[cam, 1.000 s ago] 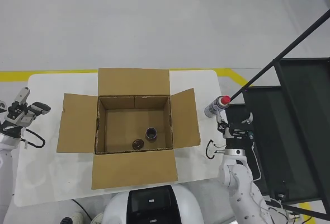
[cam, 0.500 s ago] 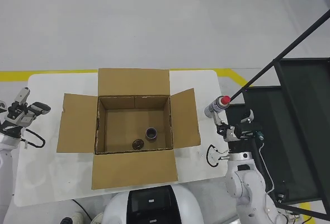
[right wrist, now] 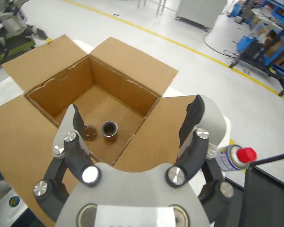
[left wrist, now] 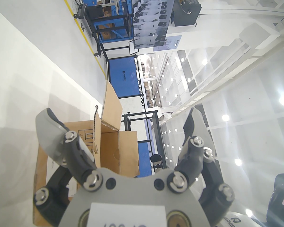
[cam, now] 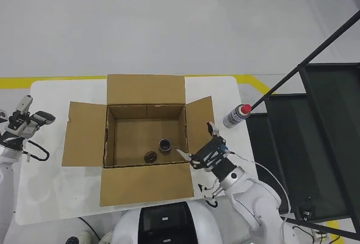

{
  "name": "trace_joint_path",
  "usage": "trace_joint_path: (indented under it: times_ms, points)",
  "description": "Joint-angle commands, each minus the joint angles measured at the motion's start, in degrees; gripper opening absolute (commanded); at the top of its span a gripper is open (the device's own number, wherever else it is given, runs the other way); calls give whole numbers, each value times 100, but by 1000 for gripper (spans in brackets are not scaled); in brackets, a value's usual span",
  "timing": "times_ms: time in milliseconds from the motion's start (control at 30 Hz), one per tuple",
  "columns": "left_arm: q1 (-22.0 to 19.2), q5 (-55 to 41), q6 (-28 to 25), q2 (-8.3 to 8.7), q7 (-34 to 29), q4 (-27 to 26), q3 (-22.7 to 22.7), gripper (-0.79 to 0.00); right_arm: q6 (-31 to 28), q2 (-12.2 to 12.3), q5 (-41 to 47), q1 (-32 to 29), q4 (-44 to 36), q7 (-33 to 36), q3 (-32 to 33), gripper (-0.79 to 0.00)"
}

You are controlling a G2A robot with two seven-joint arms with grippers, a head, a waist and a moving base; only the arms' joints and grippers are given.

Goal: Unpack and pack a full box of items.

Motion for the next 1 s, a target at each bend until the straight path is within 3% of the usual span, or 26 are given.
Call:
trace_joint_path:
  times_ms: [0,167,967]
  points:
    - [0,0,0,0,0,0,0,0,-18,-13,-120,251,70,452,-305,0]
    - [0,0,0,0,0,0,0,0,569,-131,192,976,429,1675,-1018,0]
    - [0,0,0,0,0,0,0,0,544,-131,207,988,430,1659,-1032,0]
